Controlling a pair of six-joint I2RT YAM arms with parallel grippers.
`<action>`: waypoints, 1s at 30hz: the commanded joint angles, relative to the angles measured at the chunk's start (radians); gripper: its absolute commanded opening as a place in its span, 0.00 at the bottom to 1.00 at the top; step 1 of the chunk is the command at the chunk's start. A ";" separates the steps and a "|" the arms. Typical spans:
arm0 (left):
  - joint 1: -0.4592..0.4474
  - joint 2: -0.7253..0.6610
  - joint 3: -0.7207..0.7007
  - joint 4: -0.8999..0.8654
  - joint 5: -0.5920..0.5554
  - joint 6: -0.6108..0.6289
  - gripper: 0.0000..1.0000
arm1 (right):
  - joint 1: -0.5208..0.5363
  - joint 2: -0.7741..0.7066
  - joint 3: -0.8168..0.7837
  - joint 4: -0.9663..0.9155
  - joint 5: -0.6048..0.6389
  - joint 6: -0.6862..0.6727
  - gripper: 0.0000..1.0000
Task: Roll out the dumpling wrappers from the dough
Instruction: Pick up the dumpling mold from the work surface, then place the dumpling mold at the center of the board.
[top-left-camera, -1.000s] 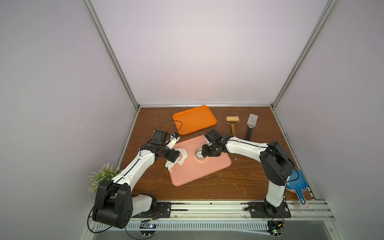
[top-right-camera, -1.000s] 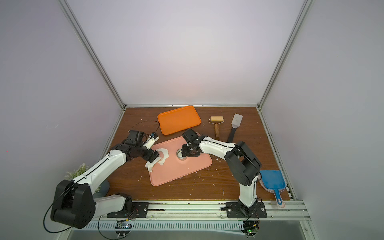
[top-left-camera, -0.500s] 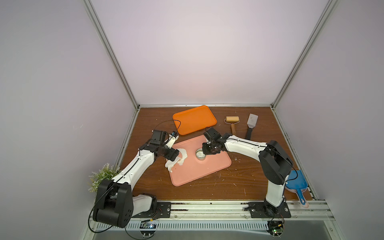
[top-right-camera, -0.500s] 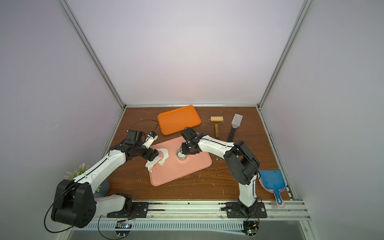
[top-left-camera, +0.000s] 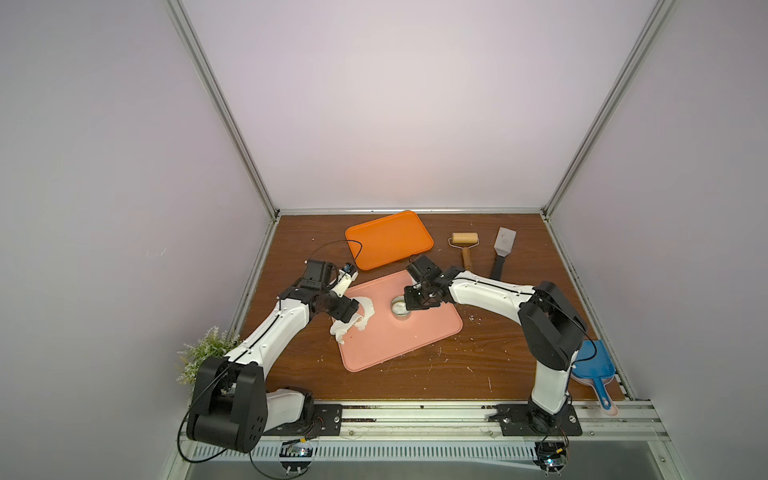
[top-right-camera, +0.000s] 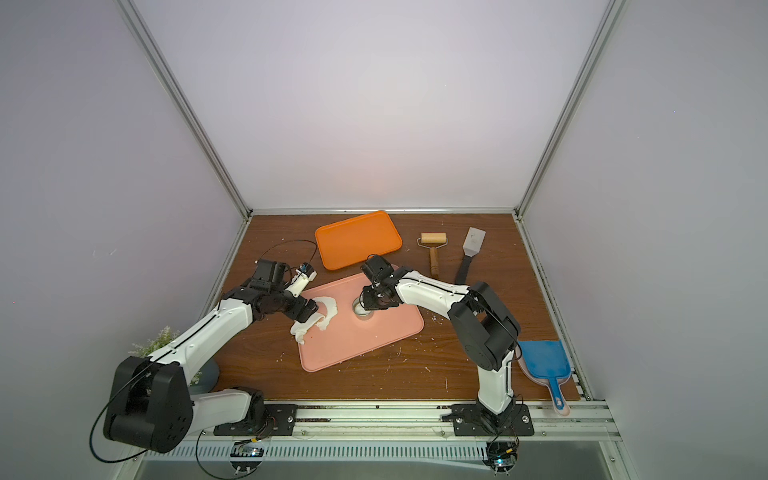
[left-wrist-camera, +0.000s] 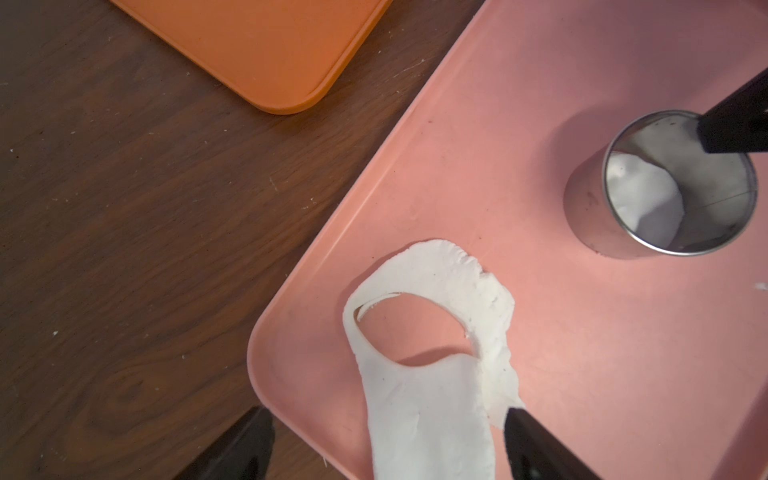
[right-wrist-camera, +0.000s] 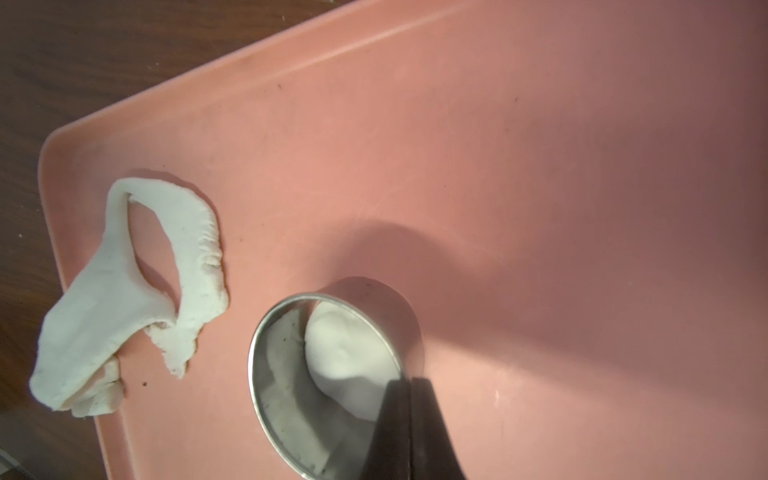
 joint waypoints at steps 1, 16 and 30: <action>0.012 0.013 -0.002 -0.005 0.008 0.002 0.91 | 0.003 -0.063 0.019 -0.019 0.018 -0.005 0.00; 0.012 0.022 -0.004 -0.008 0.018 0.004 0.91 | -0.075 -0.263 -0.059 0.016 -0.050 0.057 0.00; 0.012 0.027 -0.003 -0.011 0.033 0.007 0.91 | -0.648 -0.796 -0.567 0.009 0.001 0.248 0.00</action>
